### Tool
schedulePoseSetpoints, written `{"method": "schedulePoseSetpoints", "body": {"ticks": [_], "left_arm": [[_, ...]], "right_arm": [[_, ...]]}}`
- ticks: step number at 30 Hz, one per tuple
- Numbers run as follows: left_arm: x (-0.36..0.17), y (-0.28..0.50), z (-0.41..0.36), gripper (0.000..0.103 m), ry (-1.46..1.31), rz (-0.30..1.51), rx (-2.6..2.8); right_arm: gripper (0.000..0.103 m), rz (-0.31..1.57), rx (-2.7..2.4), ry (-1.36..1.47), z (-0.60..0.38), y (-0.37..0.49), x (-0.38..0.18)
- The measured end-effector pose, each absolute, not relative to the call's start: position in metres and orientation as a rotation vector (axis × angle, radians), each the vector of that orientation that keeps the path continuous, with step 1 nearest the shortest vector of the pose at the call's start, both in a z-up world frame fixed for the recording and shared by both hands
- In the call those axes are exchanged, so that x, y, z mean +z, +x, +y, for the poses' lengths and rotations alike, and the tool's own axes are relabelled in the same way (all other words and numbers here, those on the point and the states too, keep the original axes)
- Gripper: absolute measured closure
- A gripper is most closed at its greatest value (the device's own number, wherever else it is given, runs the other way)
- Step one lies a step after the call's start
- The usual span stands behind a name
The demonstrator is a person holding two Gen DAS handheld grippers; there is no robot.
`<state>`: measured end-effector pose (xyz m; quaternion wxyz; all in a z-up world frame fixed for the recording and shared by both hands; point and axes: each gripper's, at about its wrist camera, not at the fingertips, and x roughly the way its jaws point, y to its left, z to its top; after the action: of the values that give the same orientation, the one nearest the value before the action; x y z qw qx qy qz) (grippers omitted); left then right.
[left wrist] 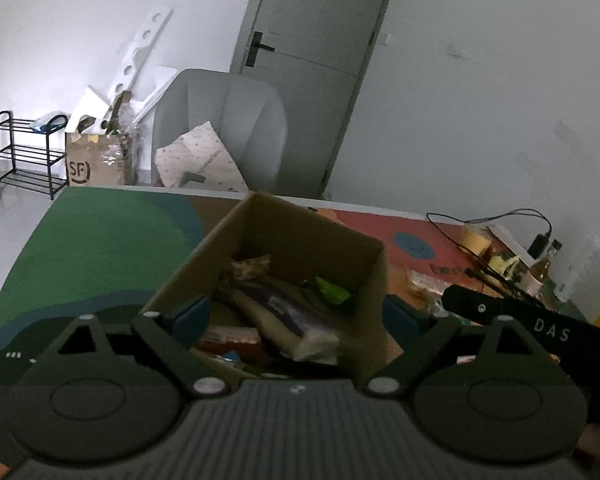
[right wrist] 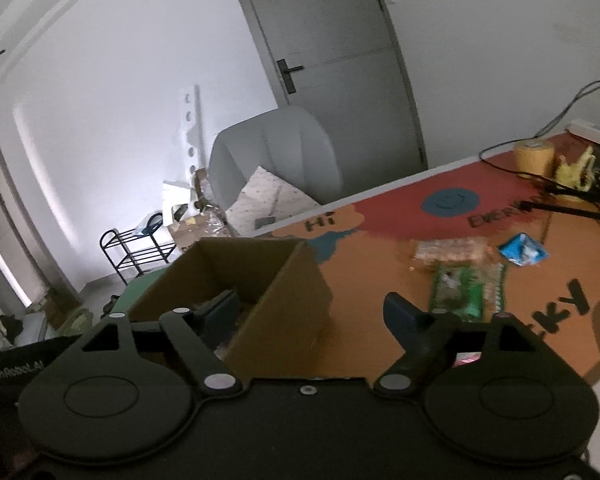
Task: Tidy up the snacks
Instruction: 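Move both open grippers back to the remaining snacks on the table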
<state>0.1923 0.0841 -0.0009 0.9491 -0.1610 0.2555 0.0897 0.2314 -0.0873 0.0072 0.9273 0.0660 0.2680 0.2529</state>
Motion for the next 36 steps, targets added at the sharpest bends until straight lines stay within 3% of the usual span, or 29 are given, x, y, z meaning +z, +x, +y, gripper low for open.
{"method": "schedulePoseSetpoints", "body": {"ticks": [6, 20, 29, 36], "left_arm": [[-0.001, 0.194, 0.071, 0.01, -0.315, 0.522, 0.159], [-0.007, 0.2, 0.037, 0.009, -0.315, 0.548, 0.111], [-0.01, 0.202, 0.014, 0.009, -0.313, 0.537, 0.061], [-0.014, 0.21, -0.005, 0.01, -0.318, 0.541, 0.035]], "right_arm": [[0.011, 0.551, 0.499, 0.138, -0.106, 0.228, 0.005], [0.001, 0.56, 0.404, 0.177, -0.161, 0.226, -0.004], [0.003, 0.576, 0.384, 0.189, -0.182, 0.227, -0.011], [0.016, 0.612, 0.355, 0.193, -0.198, 0.231, -0.02]]}}
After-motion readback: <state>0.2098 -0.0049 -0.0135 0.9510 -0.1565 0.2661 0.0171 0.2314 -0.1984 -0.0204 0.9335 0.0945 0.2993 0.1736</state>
